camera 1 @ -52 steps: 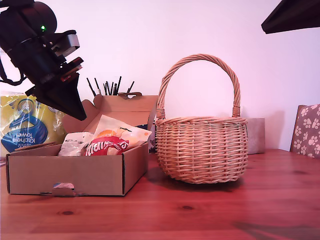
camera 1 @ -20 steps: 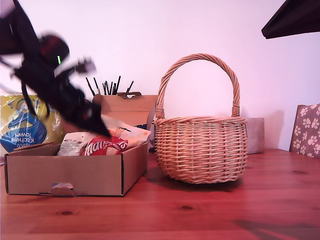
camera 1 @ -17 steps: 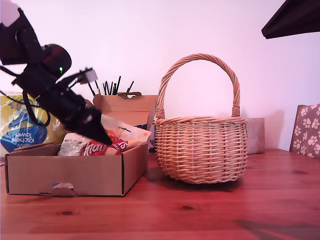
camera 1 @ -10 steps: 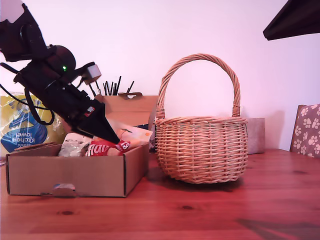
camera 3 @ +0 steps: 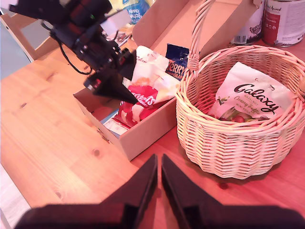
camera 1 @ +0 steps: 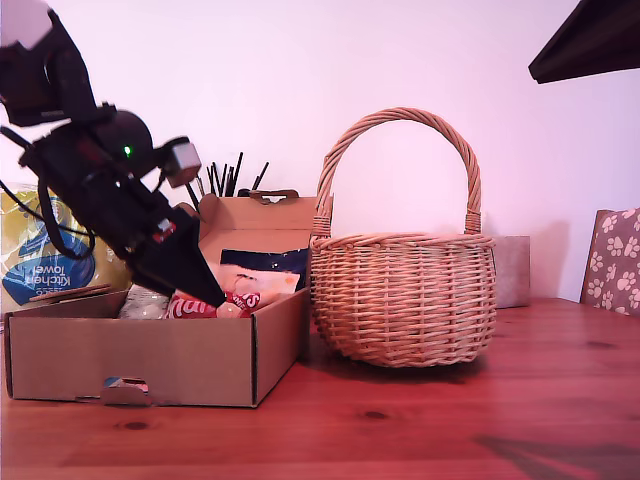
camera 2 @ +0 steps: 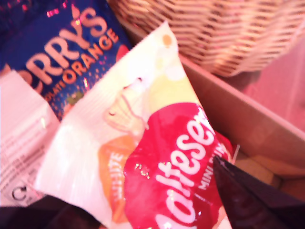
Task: Move the bags of Easter eggs from the cardboard box on the left into the woven basket on the right side.
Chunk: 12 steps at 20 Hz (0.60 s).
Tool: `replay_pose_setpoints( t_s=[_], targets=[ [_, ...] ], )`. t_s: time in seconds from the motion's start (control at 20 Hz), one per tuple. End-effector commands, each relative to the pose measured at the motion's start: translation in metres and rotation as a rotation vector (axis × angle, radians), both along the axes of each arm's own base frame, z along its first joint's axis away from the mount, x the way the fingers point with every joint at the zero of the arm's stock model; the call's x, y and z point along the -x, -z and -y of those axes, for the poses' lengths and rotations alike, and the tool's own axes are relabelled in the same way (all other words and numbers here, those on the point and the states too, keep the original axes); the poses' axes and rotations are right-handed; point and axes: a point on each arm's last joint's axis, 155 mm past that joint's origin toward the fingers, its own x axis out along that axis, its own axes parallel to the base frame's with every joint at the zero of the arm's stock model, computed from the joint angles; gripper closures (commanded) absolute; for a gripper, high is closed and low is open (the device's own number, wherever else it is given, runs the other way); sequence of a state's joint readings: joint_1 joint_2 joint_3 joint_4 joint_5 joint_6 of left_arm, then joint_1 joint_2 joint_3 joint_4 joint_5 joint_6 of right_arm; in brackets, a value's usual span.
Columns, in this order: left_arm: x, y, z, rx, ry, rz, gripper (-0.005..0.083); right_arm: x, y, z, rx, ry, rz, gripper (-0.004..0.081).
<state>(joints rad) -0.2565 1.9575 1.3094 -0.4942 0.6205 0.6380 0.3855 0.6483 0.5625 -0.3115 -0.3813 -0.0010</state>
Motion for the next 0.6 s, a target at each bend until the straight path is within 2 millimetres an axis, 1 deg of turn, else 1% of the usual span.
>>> replay_pose_setpoints(
  t_s=[0.0,0.05,0.1,0.15,0.25,0.3,0.35,0.4,0.45,0.55],
  targets=[
    [0.015,0.034,0.003,-0.026,0.022,-0.083,0.017,-0.001,0.005,0.003,0.004,0.013,-0.004,0.0775],
    [0.015,0.038,0.002,-0.033,0.019,-0.088,0.0176,-0.002,0.005,0.003,0.005,0.014,-0.004,0.0775],
    [0.015,0.042,0.0,-0.044,0.015,-0.093,0.0209,-0.002,0.005,0.003,0.005,0.016,-0.003,0.0775],
    [0.014,0.044,-0.001,-0.053,0.01,-0.095,0.0269,-0.002,0.005,0.004,0.007,0.02,-0.003,0.0775],
    [0.011,0.043,-0.003,-0.052,0.001,-0.087,0.0465,-0.003,0.005,0.005,0.01,0.027,-0.002,0.0775],
    [0.01,0.043,-0.003,-0.052,-0.004,-0.086,0.0589,-0.004,0.005,0.005,0.011,0.029,-0.002,0.0775],
    [0.01,0.043,-0.004,-0.051,-0.005,-0.086,0.0693,-0.004,0.005,0.005,0.011,0.029,-0.002,0.0775],
    [0.009,0.043,-0.004,-0.051,-0.006,-0.085,0.0759,-0.004,0.005,0.005,0.011,0.029,-0.002,0.0775],
    [0.007,0.042,-0.005,-0.05,-0.01,-0.082,0.0778,-0.004,0.005,0.005,0.011,0.029,-0.002,0.0775],
    [0.005,0.036,-0.006,-0.046,-0.014,-0.067,0.0778,-0.004,0.005,0.005,0.011,0.03,-0.002,0.0775]
  ],
)
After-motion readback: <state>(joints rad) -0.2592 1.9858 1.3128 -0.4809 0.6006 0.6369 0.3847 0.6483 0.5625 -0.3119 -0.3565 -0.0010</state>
